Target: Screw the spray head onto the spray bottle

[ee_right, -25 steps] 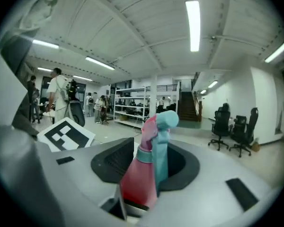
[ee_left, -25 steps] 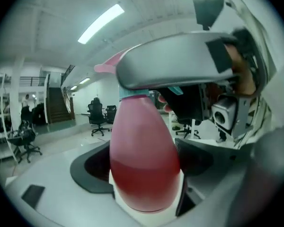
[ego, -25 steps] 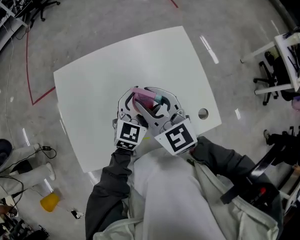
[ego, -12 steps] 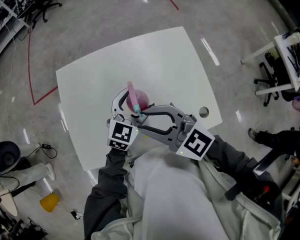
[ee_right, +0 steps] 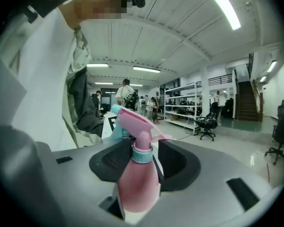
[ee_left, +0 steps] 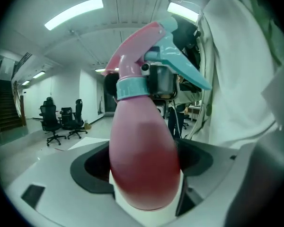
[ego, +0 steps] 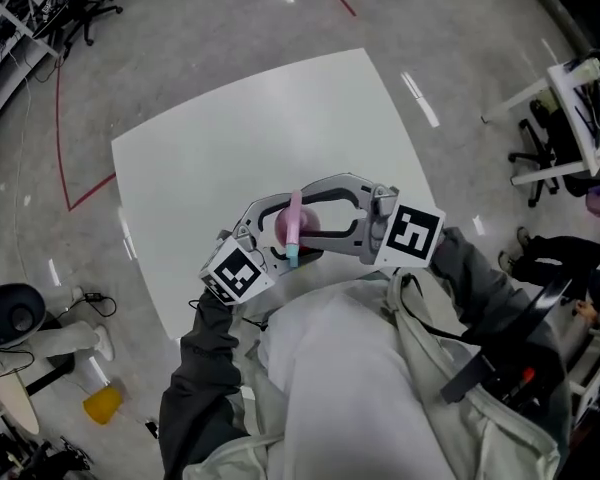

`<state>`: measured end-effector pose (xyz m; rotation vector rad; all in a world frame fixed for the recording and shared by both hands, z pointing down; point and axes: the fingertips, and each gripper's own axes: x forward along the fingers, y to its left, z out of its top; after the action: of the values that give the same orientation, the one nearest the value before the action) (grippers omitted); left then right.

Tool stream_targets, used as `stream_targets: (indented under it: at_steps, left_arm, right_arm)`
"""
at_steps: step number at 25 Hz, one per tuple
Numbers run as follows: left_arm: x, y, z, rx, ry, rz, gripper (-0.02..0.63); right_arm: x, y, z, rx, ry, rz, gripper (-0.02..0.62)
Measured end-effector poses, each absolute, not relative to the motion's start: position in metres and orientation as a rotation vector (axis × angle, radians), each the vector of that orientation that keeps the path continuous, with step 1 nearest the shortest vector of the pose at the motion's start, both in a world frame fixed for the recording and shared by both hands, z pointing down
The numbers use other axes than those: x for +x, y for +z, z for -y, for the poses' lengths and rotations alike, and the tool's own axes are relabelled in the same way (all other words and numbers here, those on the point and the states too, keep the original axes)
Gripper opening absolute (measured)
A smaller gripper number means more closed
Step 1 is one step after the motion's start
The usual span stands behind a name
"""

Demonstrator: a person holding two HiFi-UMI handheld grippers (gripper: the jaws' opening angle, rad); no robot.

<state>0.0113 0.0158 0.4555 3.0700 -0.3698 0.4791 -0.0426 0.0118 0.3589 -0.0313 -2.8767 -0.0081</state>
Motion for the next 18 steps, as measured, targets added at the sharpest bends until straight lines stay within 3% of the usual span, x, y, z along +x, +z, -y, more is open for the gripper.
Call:
stream_targets:
  at_steps: [4, 10, 15, 18]
  left_arm:
    - [0.011, 0.444, 0.012, 3.051, 0.454, 0.587, 0.413]
    - [-0.004, 0.462, 0.048, 2.868, 0.52, 1.098, 0.411]
    - [-0.001, 0.448, 0.041, 2.879, 0.388, 0.988, 0.411]
    - [-0.003, 0.44, 0.028, 2.945, 0.304, 0.819, 0.411]
  right_arm:
    - [-0.04, 0.357, 0.008, 0.192, -0.004, 2.942, 0.123]
    - [-0.033, 0.366, 0.052, 1.103, 0.226, 2.804, 0.12]
    - [-0.042, 0.356, 0.036, 0.869, -0.077, 2.873, 0.121]
    - [-0.033, 0.354, 0.029, 0.648, 0.023, 2.972, 0.143]
